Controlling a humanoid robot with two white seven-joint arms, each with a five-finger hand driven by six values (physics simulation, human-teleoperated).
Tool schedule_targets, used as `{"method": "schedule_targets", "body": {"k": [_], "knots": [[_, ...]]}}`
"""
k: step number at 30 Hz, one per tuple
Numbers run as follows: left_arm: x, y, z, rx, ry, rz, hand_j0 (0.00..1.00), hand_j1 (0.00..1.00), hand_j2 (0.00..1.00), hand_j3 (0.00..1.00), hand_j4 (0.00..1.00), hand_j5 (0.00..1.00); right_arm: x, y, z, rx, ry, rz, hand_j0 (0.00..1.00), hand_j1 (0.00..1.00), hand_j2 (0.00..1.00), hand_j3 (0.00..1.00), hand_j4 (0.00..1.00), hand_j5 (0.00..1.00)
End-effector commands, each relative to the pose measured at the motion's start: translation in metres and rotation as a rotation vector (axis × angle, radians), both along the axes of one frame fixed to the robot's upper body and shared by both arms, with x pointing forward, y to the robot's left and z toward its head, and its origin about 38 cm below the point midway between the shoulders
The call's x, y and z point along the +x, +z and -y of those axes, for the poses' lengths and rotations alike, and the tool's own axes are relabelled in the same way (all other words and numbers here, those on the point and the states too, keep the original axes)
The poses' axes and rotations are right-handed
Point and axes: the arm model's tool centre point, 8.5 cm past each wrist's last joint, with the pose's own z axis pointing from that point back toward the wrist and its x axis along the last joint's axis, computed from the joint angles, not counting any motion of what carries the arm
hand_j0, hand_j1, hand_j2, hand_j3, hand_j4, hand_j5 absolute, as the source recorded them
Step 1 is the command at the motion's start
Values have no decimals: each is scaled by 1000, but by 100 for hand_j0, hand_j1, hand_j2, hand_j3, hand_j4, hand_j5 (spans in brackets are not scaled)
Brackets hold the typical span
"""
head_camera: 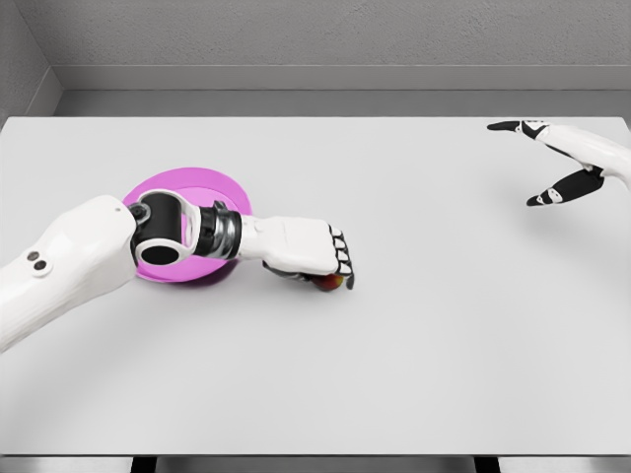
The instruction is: Put the apple on the plate with both arms
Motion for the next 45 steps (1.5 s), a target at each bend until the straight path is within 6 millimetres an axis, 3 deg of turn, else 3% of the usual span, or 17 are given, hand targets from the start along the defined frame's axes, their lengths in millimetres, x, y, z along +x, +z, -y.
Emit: {"method": "schedule_targets", "body": {"k": [1, 12, 14, 17, 21, 22, 26, 30, 32, 34, 41, 43, 45], "knots": [[0, 0, 0, 3, 0, -2, 62, 62, 62, 62, 62, 62, 0, 1, 1, 8, -3, 0, 100, 100, 100, 100, 100, 100], [2, 5, -3, 3, 3, 5, 52, 52, 52, 52, 52, 52, 0, 1, 1, 8, -4, 1, 100, 100, 100, 100, 100, 100], [7, 14, -9, -5, 14, 21, 51, 51, 51, 51, 51, 51, 0, 1, 1, 8, -4, 1, 100, 100, 100, 100, 100, 100], [20, 37, -39, -46, 82, 4, 48, 48, 48, 48, 48, 48, 0, 1, 1, 8, -4, 1, 100, 100, 100, 100, 100, 100], [42, 91, -135, -121, 299, 41, 48, 48, 48, 48, 48, 48, 0, 1, 1, 8, -4, 1, 100, 100, 100, 100, 100, 100], [42, 96, -156, -115, 341, 46, 48, 48, 48, 48, 48, 48, 0, 0, 1, 8, -4, -1, 100, 100, 100, 100, 100, 100], [40, 102, -195, -73, 416, 60, 49, 49, 49, 49, 49, 49, 0, 0, 1, 8, -6, -2, 100, 100, 100, 100, 100, 100], [39, 95, -195, -65, 415, 47, 59, 59, 59, 59, 59, 59, 0, 0, 1, 6, -6, -2, 100, 100, 100, 100, 100, 100], [39, 94, -193, -70, 413, 42, 83, 83, 83, 83, 83, 83, 0, 0, 1, 6, -5, -3, 100, 100, 100, 100, 100, 100], [38, 95, -194, -91, 417, 26, 100, 100, 100, 100, 100, 100, 0, 0, 1, 6, -5, -3, 100, 100, 100, 100, 100, 100], [38, 97, -195, -110, 424, 12, 100, 100, 100, 100, 100, 100, 0, 0, 1, 4, -5, -3, 100, 100, 100, 100, 100, 100], [44, 100, -210, -155, 480, -18, 100, 100, 100, 100, 100, 100, 0, 0, 1, 6, -4, -2, 100, 100, 100, 100, 100, 100], [56, 91, -239, -183, 589, -64, 100, 100, 100, 100, 100, 100, 0, 0, 1, 4, -5, -3, 100, 100, 100, 100, 100, 100]]}}
